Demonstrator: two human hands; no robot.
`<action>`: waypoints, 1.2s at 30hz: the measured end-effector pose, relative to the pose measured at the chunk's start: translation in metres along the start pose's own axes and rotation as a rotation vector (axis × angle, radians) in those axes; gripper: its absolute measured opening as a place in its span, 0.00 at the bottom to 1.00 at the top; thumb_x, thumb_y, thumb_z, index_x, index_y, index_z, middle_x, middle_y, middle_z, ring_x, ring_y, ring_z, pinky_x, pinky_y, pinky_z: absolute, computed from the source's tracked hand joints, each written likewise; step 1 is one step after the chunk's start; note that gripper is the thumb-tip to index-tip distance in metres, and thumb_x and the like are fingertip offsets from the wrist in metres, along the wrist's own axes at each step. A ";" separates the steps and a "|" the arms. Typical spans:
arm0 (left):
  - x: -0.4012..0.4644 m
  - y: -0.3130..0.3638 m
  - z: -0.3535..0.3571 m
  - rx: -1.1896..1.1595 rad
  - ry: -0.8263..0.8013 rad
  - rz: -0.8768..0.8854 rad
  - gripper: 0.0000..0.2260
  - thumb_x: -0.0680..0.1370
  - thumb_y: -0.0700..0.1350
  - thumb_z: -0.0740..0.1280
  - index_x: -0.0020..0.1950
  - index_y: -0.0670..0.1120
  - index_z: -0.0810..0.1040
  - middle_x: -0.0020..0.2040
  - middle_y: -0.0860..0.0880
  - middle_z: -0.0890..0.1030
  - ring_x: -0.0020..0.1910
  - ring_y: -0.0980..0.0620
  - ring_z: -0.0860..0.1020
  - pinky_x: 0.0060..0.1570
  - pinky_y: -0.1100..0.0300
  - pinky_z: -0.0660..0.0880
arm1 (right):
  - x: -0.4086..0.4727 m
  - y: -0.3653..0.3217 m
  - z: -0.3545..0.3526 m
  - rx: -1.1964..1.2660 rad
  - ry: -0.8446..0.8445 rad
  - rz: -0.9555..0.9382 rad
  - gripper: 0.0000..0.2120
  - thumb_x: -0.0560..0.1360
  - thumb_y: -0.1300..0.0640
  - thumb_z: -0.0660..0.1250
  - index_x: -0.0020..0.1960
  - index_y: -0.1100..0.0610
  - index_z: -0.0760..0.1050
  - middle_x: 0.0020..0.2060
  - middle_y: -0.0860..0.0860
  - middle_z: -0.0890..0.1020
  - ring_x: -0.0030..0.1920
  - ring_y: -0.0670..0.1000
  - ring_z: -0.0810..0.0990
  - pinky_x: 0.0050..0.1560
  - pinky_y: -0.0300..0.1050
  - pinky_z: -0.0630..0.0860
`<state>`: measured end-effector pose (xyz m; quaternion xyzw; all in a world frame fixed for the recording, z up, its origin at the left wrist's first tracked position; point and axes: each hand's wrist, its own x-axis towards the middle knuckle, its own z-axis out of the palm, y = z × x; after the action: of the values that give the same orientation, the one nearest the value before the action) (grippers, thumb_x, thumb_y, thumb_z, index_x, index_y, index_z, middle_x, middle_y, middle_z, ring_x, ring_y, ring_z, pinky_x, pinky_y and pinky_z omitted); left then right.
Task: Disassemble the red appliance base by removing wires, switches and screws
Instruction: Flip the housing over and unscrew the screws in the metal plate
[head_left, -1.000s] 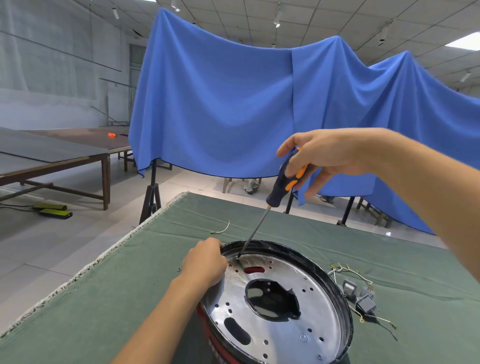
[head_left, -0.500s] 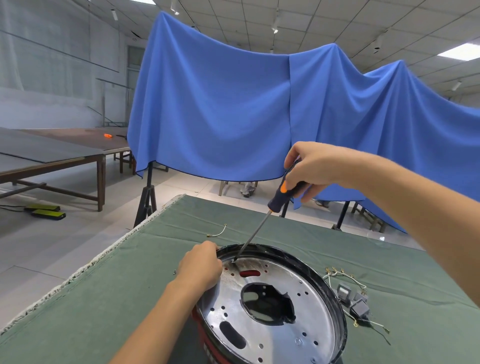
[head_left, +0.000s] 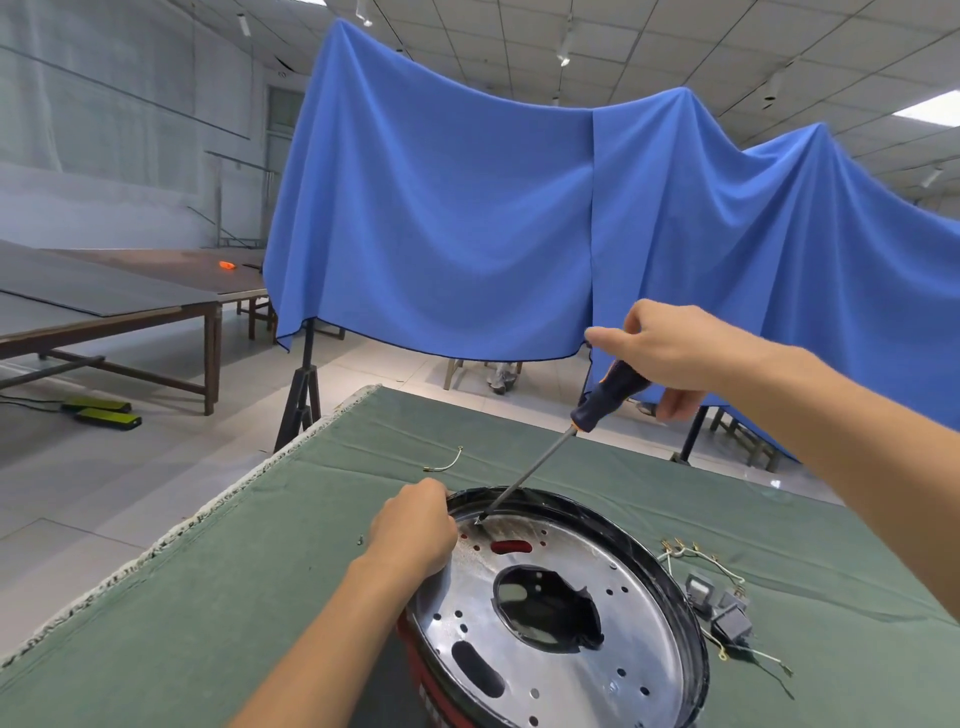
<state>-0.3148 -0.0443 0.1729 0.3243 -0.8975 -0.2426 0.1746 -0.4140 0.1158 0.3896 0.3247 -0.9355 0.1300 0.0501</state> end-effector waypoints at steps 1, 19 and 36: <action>0.000 0.000 0.000 0.002 -0.002 0.000 0.06 0.75 0.38 0.58 0.45 0.43 0.75 0.46 0.43 0.79 0.46 0.40 0.76 0.48 0.49 0.75 | 0.002 0.002 0.001 -0.010 0.030 -0.021 0.16 0.79 0.45 0.60 0.52 0.60 0.71 0.36 0.56 0.82 0.20 0.50 0.79 0.21 0.35 0.71; -0.003 0.003 -0.002 0.023 -0.009 -0.004 0.10 0.74 0.37 0.58 0.51 0.43 0.76 0.49 0.42 0.80 0.49 0.40 0.77 0.49 0.50 0.75 | -0.012 -0.020 0.003 0.228 0.014 -0.278 0.07 0.75 0.50 0.66 0.50 0.50 0.71 0.42 0.48 0.82 0.38 0.51 0.84 0.41 0.50 0.81; -0.007 0.004 -0.005 0.062 -0.128 0.260 0.17 0.78 0.44 0.61 0.66 0.55 0.72 0.62 0.50 0.73 0.62 0.48 0.71 0.59 0.50 0.71 | -0.017 -0.045 0.010 0.383 0.011 -0.360 0.10 0.75 0.60 0.59 0.54 0.51 0.74 0.40 0.50 0.81 0.37 0.54 0.83 0.42 0.50 0.83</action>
<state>-0.3094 -0.0387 0.1779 0.1946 -0.9482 -0.2105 0.1367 -0.3730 0.0888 0.3868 0.4890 -0.8206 0.2954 0.0150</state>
